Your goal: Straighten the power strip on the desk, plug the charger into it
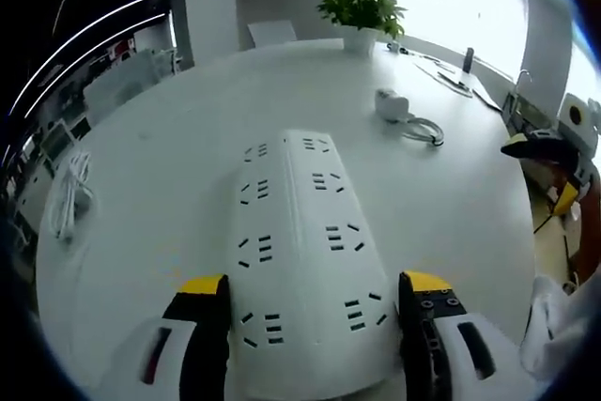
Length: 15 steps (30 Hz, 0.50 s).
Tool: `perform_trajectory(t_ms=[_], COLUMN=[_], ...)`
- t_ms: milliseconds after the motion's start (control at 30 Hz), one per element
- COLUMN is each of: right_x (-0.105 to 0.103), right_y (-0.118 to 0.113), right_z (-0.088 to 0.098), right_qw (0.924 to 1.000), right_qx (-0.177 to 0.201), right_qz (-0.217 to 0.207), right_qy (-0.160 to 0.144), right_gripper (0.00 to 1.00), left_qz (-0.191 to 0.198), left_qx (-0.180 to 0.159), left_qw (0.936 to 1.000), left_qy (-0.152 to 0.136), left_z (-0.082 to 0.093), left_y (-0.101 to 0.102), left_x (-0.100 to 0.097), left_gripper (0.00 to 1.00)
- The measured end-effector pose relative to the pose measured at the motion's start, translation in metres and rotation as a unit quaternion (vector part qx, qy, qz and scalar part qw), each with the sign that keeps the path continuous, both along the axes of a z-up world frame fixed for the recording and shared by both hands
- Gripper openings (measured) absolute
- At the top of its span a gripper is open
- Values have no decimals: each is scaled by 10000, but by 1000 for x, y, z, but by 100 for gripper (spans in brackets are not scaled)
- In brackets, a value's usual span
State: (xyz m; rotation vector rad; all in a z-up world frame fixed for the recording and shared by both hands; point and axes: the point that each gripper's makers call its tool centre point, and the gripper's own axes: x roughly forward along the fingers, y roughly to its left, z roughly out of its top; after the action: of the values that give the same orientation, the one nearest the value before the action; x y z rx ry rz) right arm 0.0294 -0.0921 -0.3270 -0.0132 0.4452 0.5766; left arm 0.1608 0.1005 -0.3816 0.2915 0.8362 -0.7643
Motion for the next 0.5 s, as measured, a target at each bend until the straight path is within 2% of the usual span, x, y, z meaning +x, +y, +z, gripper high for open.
perform_trajectory(t_ms=[133,300,367,500], right_x=[2,7,12,32], right_y=[-1,1,0,-4], right_z=[-2,8,13,36], right_qw=[10000,9996,9976,9873], right_qx=[-57,-232,-562,-1272], right_qz=[13,142,385,796], right_qy=[47,-77,-146,-521], right_gripper=[66,66,66,66], left_qz=[15,27,24,16], left_qx=[-14,4,7,-9], left_qw=[10000,10000,10000,10000], left_qy=[15,30,30,25], left_z=[0,0,0,0], left_y=[1,3,3,3], left_x=[-4,-4,-4,-3], left_gripper=[74,74,74,74])
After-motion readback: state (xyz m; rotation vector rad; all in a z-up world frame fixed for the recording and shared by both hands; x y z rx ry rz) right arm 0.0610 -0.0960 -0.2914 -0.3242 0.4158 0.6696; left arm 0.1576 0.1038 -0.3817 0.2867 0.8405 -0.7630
